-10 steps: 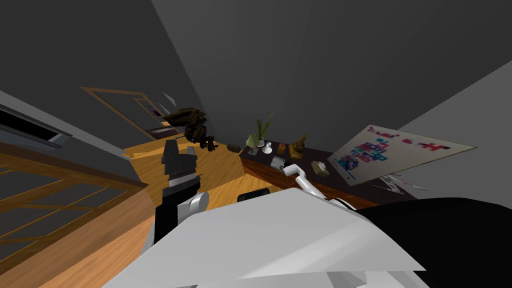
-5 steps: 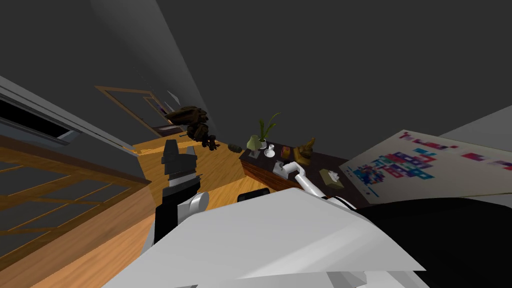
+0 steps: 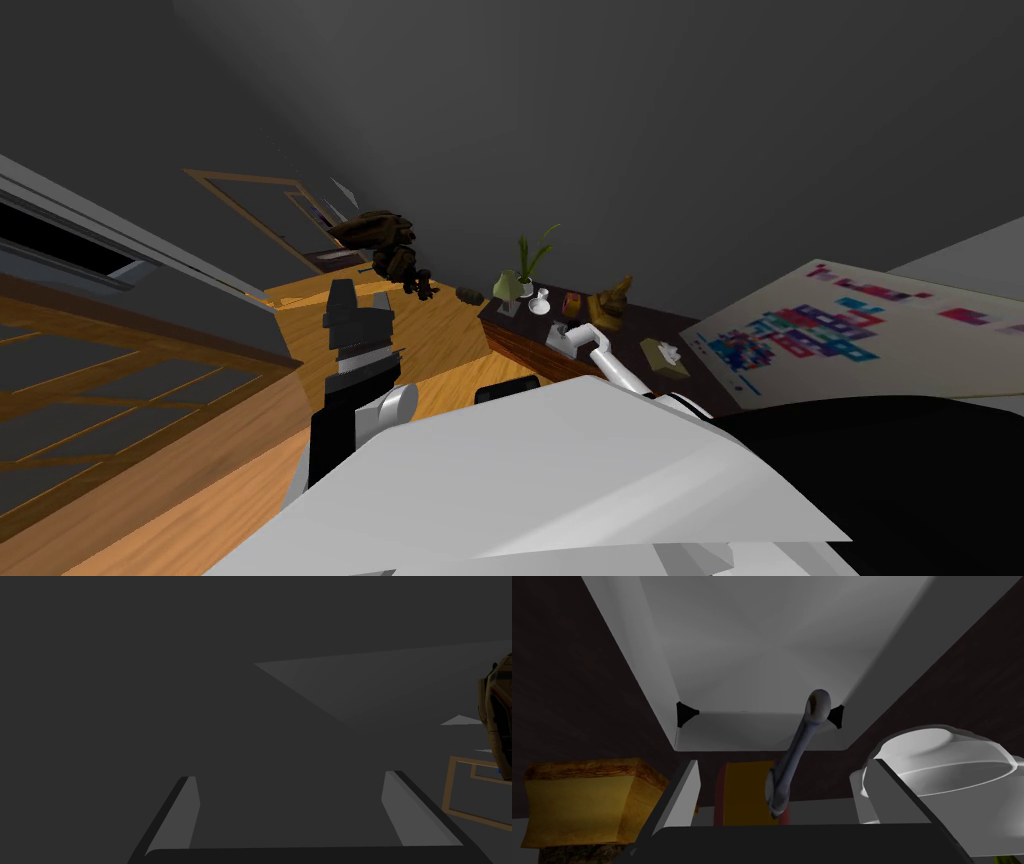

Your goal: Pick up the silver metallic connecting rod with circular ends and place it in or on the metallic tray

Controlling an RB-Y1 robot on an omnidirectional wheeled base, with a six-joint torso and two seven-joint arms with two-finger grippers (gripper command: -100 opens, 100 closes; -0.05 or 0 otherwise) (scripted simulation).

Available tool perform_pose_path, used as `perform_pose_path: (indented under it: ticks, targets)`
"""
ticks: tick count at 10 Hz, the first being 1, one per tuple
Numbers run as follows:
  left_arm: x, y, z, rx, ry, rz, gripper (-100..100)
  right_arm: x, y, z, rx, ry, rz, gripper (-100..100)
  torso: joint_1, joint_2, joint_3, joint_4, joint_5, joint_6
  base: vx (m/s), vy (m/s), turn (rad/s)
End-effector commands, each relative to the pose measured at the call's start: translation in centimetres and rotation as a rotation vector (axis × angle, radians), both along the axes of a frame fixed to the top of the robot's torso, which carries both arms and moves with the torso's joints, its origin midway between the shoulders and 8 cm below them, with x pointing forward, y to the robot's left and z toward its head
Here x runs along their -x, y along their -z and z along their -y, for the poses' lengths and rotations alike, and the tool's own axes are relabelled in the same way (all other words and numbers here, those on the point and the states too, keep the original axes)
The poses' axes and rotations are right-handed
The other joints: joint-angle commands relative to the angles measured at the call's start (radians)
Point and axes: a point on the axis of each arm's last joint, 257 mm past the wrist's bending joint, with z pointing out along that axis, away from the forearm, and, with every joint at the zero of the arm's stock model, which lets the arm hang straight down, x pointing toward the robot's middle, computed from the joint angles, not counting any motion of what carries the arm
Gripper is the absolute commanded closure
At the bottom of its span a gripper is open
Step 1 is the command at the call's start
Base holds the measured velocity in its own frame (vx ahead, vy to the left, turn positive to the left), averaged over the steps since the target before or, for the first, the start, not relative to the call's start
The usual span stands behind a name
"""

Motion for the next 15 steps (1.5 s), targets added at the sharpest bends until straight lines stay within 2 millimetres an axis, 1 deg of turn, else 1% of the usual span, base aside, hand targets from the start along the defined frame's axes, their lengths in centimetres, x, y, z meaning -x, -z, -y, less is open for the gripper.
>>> perform_pose_path:
  ticks: [1,2,10,11,12,15]
  targets:
    - [0.0,0.0,0.0,0.0,0.0,0.0,0,0.0,0.0,0.0,0.0,0.0,0.0,0,0.0,0.0,0.0,0.0,0.0,0.0,0.0,0.0,0.0]
    - [0.0,0.0,0.0,0.0,0.0,0.0,0,-0.4,-1.1,-0.1,-0.001,-0.006,0.001,-100,0.0,0.0,0.0,0.0,0.0,0.0,0.001,0.003,-0.051]
    - [0.0,0.0,0.0,0.0,0.0,0.0,0,-1.5,-5.5,-0.8,-0.002,-0.04,0.002,-100,0.001,0.0,0.0,0.0,0.0,0.0,0.001,0.007,-0.041]
    - [0.0,0.0,0.0,0.0,0.0,0.0,0,-1.6,-5.1,-0.8,-0.003,-0.037,0.004,-100,0.001,0.0,0.0,0.0,0.0,0.0,0.0,0.0,0.0]
    - [0.0,0.0,0.0,0.0,0.0,0.0,0,-1.5,-5.1,-0.7,-0.002,-0.037,0.002,0,0.0,0.0,0.0,0.0,0.0,0.0,0.0,0.0,0.0]
    - [0.0,0.0,0.0,0.0,0.0,0.0,0,-1.5,-5.1,-0.8,-0.002,-0.037,0.002,0,0.0,0.0,0.0,0.0,0.0,0.0,0.0,0.0,0.0]
